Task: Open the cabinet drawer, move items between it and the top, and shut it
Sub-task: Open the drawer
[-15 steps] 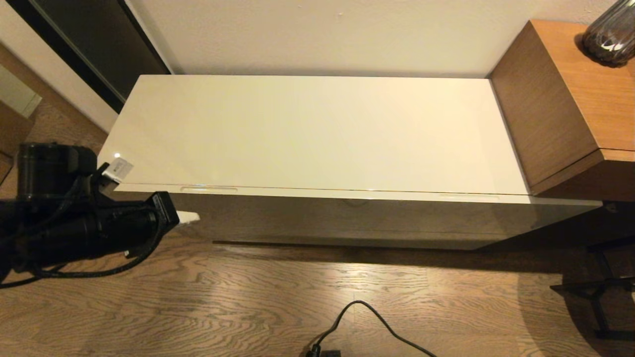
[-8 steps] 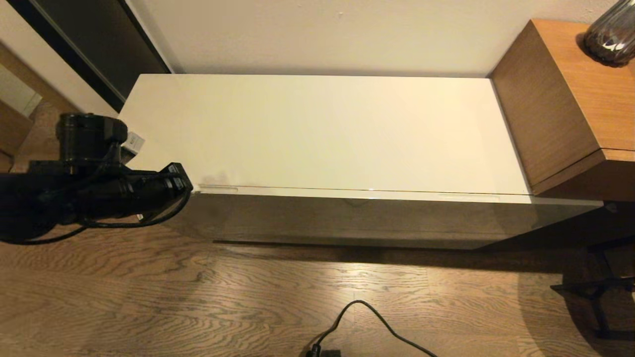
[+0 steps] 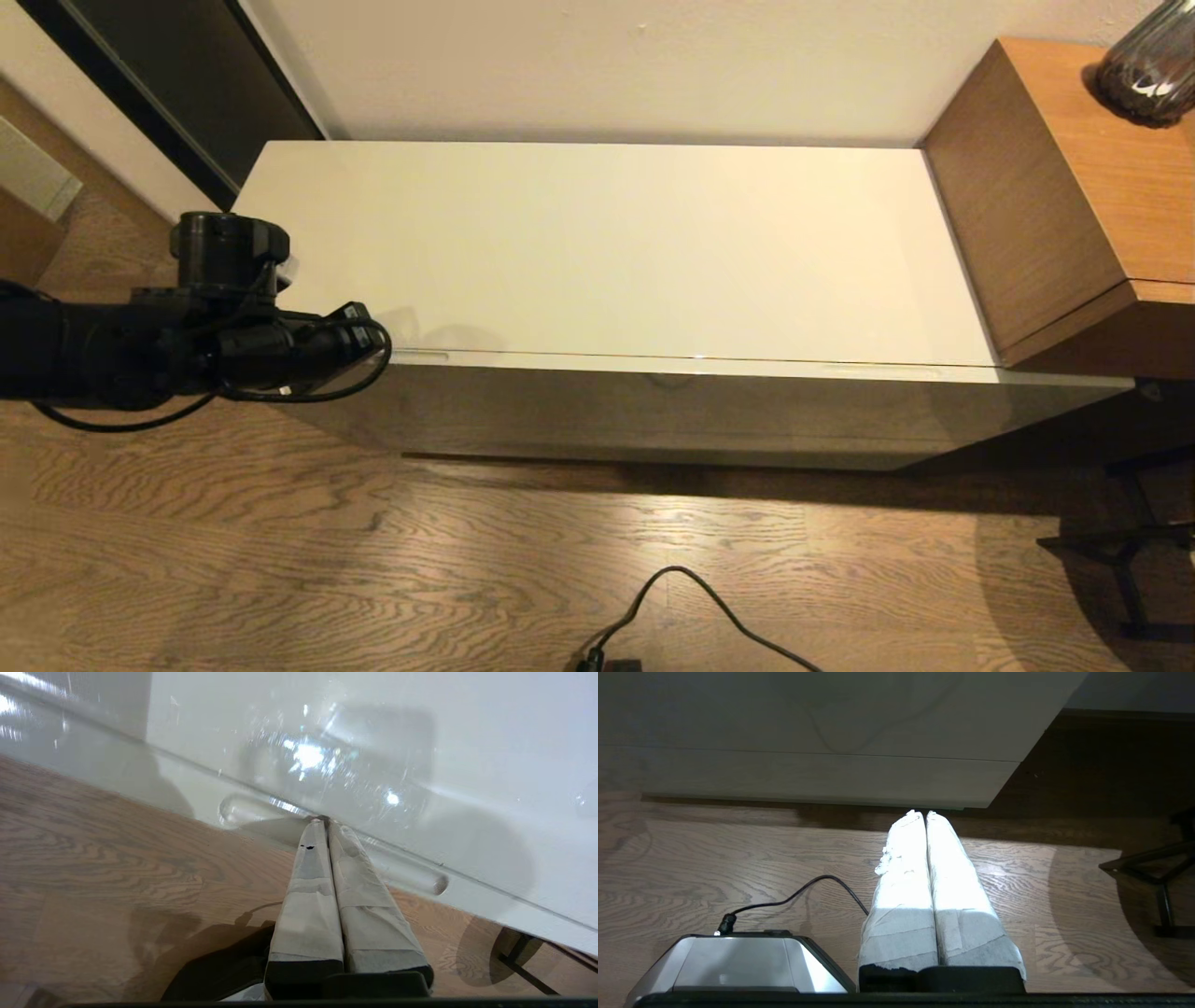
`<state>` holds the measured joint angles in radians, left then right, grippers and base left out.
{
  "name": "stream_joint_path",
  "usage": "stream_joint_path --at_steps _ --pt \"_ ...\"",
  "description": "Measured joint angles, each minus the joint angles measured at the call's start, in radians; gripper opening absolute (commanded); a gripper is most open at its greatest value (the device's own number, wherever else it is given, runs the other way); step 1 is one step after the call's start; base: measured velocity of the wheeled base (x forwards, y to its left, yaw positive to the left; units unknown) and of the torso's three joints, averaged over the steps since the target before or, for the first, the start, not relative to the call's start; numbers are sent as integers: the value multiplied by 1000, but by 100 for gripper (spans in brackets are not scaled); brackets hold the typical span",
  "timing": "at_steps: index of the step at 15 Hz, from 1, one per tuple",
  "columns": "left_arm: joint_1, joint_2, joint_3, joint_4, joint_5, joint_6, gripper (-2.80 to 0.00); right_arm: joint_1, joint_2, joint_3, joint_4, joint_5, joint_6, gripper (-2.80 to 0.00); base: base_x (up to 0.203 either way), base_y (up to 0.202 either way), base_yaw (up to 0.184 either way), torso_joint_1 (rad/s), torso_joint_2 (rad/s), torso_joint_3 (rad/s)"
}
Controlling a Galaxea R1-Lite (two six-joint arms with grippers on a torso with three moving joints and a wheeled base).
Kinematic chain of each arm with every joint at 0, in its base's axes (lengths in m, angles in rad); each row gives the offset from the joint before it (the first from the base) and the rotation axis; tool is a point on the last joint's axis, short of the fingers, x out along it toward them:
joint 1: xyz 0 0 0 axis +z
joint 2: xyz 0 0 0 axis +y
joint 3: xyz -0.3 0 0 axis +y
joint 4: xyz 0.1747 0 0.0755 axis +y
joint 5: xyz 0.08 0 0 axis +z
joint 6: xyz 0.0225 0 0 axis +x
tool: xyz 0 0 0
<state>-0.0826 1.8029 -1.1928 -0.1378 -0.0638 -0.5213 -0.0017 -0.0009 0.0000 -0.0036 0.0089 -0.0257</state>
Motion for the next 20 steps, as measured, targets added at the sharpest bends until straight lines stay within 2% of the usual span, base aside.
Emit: stream_joint_path --at_steps 8,16,18,20 --pt "-1 40 -15 18 0 2 -280 0 0 0 0 0 1 -280 0 0 0 0 0 0" --pt "-2 33 114 3 -5 -3 -280 0 0 0 -1 0 0 -280 0 0 0 0 0 0" --pt "-1 27 162 4 -24 -3 -280 0 0 0 0 0 0 -280 0 0 0 0 0 0" --pt "-1 9 212 23 -71 -3 -280 0 0 0 0 0 0 -280 0 0 0 0 0 0"
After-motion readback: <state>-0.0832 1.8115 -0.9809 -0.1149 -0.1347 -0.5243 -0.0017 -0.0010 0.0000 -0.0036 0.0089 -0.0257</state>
